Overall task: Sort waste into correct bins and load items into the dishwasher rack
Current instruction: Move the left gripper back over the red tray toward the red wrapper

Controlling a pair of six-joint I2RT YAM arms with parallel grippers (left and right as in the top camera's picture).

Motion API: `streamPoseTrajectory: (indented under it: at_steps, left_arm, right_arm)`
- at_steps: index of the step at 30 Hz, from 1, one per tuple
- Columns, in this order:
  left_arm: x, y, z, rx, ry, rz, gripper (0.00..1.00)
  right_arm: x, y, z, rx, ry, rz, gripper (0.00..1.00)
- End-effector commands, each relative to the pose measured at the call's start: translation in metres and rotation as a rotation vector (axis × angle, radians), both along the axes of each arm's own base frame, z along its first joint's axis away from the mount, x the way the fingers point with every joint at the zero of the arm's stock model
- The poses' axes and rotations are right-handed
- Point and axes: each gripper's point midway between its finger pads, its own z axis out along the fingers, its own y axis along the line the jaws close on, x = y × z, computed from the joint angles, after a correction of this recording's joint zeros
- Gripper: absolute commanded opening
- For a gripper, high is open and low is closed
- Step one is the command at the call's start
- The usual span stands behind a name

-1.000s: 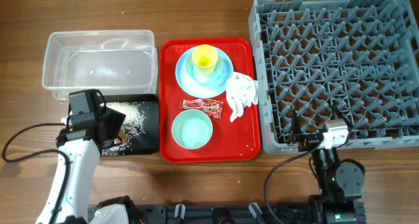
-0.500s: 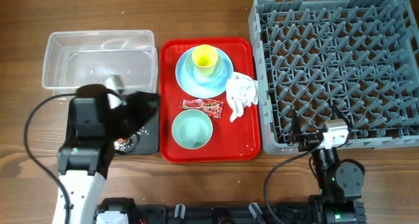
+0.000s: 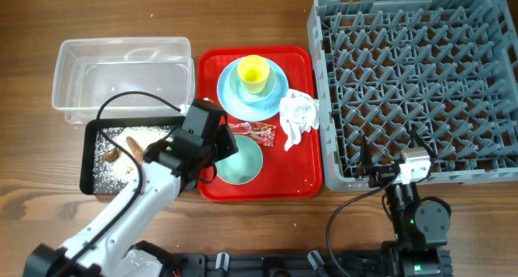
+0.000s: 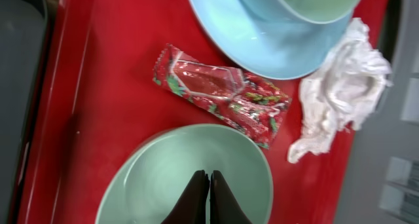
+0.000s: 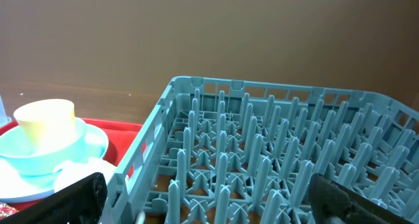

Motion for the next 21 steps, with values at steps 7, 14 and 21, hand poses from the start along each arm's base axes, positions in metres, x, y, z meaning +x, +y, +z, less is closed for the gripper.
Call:
streamPoseTrajectory:
  at_steps: [7, 14, 21]
  left_arm:
    - [0.018, 0.024, -0.013, 0.156, -0.043, 0.077, 0.04]
    - [0.016, 0.027, -0.016, 0.174, -0.03, 0.081, 0.04]
    - [0.016, 0.029, -0.032, 0.204, 0.004, 0.082, 0.04]
  right_arm:
    - [0.0, -0.002, 0.001, -0.005, -0.007, -0.008, 1.0]
    - [0.0, -0.002, 0.001, -0.005, -0.007, -0.008, 1.0]
    - [0.0, -0.002, 0.001, -0.005, -0.007, -0.008, 1.0]
